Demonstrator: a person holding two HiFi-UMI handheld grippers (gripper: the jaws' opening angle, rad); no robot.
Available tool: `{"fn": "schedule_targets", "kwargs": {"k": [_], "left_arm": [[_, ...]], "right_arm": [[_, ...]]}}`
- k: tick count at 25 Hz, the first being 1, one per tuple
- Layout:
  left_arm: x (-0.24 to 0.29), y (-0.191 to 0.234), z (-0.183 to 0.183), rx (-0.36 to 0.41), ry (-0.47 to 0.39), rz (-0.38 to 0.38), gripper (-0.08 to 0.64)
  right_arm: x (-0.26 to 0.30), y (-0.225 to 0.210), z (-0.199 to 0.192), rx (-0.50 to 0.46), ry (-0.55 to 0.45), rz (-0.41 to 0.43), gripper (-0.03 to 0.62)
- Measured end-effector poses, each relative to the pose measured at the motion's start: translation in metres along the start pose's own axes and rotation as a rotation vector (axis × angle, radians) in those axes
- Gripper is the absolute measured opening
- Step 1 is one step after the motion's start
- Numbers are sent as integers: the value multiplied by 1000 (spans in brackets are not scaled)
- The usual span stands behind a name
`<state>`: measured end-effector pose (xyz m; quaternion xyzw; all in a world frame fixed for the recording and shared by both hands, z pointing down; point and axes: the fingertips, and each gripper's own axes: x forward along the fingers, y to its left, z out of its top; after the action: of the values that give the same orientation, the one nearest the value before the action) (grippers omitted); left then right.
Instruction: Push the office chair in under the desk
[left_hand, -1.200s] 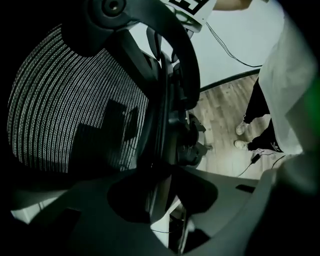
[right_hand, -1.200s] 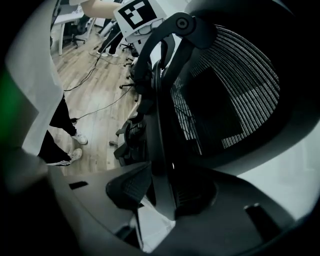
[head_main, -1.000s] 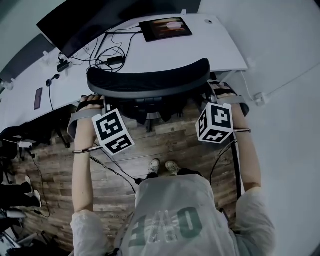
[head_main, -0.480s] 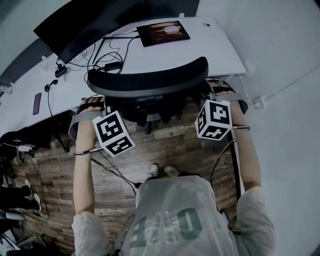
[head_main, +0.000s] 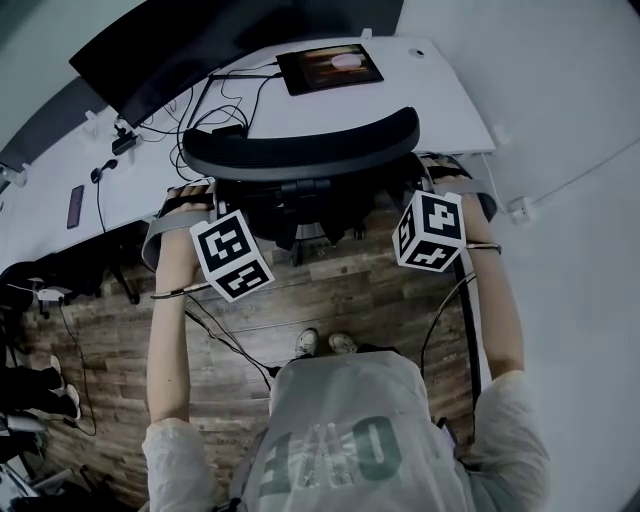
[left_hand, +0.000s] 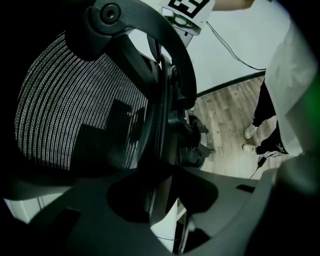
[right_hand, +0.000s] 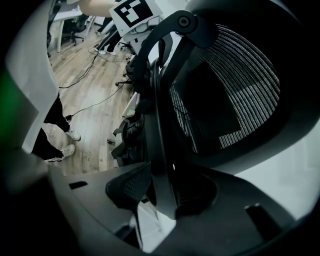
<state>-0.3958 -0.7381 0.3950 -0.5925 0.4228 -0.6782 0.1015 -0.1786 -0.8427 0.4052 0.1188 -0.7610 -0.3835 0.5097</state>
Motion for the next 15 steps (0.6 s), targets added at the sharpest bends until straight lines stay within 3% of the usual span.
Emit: {"fn": "schedule_targets", "kwargs": {"k": [15], "left_arm": [[13,12,33,11,-70,16,143]], "right_arm": [[26,-31,-33,15,77,-14,160]]}}
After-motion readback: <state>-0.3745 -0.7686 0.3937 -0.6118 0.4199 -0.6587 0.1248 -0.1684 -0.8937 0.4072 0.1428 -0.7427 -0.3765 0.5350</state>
